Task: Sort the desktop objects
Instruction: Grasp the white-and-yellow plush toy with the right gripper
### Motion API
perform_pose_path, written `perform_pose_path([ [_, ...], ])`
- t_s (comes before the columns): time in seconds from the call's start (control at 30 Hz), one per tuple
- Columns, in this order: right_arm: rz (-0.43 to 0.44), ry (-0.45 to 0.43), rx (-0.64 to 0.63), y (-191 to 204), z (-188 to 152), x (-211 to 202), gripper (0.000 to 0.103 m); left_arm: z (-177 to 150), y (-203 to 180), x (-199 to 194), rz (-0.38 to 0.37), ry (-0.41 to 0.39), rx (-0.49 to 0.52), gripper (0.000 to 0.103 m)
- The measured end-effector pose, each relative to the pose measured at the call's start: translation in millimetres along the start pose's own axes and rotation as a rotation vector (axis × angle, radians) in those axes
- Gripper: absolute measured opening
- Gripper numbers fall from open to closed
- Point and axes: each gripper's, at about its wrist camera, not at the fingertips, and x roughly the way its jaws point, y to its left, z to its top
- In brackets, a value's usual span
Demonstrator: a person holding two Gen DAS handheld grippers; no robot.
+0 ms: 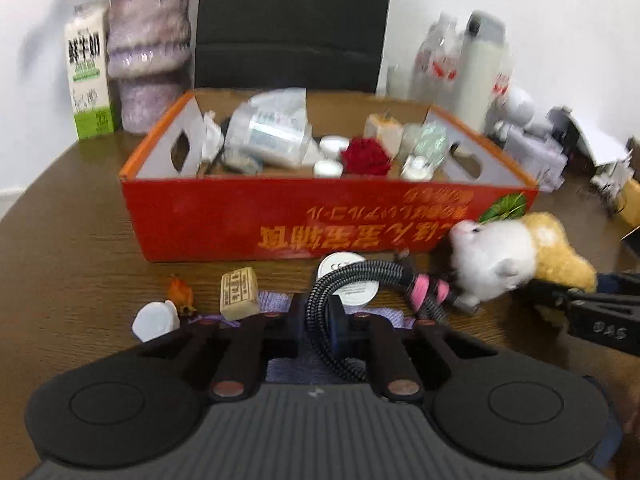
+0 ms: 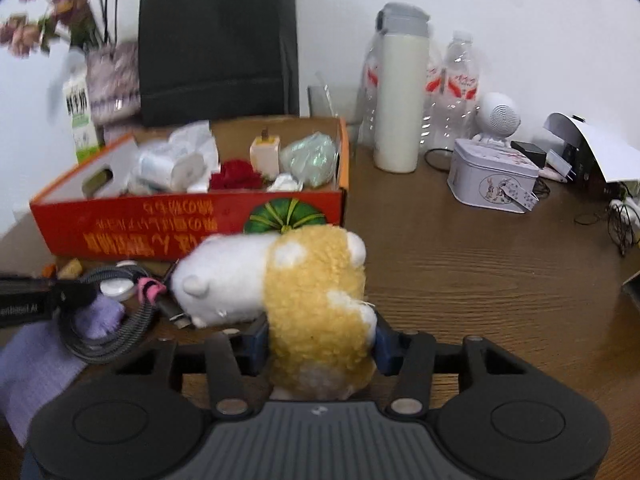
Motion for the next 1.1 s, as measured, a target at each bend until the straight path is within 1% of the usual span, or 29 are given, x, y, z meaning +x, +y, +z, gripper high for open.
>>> perform_pose_path([
  [0.07,0.008,-0.021,0.0,1.7,-3.3,-6.1,0.044,-1.5,-3.3,-25.5,0.003,-0.074,0.006,0.012],
  [0.13,0.003,-0.067,-0.002,3.9,-2.6,-21.2,0.044,0.2,-1.2,-54.8,-0.032,-0.138,-0.017,0.011],
  [0.17,0.002,-0.105,-0.011,6.0,-2.3,-33.7,0.044,-0.3,0.9,-71.8,-0.048,-0.166,-0.035,0.011],
  [0.27,0.023,-0.189,-0.034,11.2,-0.4,-73.1,0.044,-3.1,7.8,-117.3,-0.078,-0.228,-0.078,0.011],
  [0.37,0.071,-0.216,-0.048,16.5,-2.7,-112.2,0.044,-12.7,12.5,-158.8,-0.093,-0.259,-0.074,0.011],
  [0.47,0.133,-0.189,-0.088,24.0,-13.5,-143.9,0.045,-31.7,23.1,-189.6,-0.143,-0.233,-0.094,0.011],
  [0.57,0.183,-0.111,-0.129,31.4,-28.8,-163.3,0.045,-61.6,38.9,-203.1,-0.182,-0.168,-0.123,0.011],
  [0.67,0.217,-0.062,-0.154,41.9,-49.9,-183.1,0.045,-97.9,52.1,-204.1,-0.171,-0.104,-0.164,0.011],
  [0.73,0.227,-0.035,-0.154,51.5,-71.1,-193.6,0.045,-116.3,58.3,-200.8,-0.159,-0.066,-0.194,0.01],
  [0.8,0.226,-0.018,-0.151,61.9,-91.1,-201.0,0.045,-131.7,65.4,-199.3,-0.174,-0.038,-0.236,0.01],
  [0.83,0.221,-0.005,-0.141,65.7,-100.7,-202.1,0.045,-135.7,66.3,-200.2,-0.174,-0.037,-0.228,0.011],
  [0.93,0.191,0.028,-0.127,71.4,-125.7,-199.8,0.047,-143.9,64.9,-200.1,-0.136,-0.04,-0.17,0.011],
  [1.03,0.157,0.032,-0.133,71.5,-143.9,-197.9,0.05,-150.8,64.8,-190.4,-0.103,-0.003,-0.145,0.012],
  [1.07,0.146,0.035,-0.135,71.4,-148.2,-197.2,0.053,-153.2,65.3,-188.4,-0.105,0.0,-0.142,0.012],
  [1.1,0.139,0.035,-0.142,72.6,-152.0,-197.4,0.057,-154.5,64.7,-188.1,-0.105,-0.007,-0.131,0.013],
])
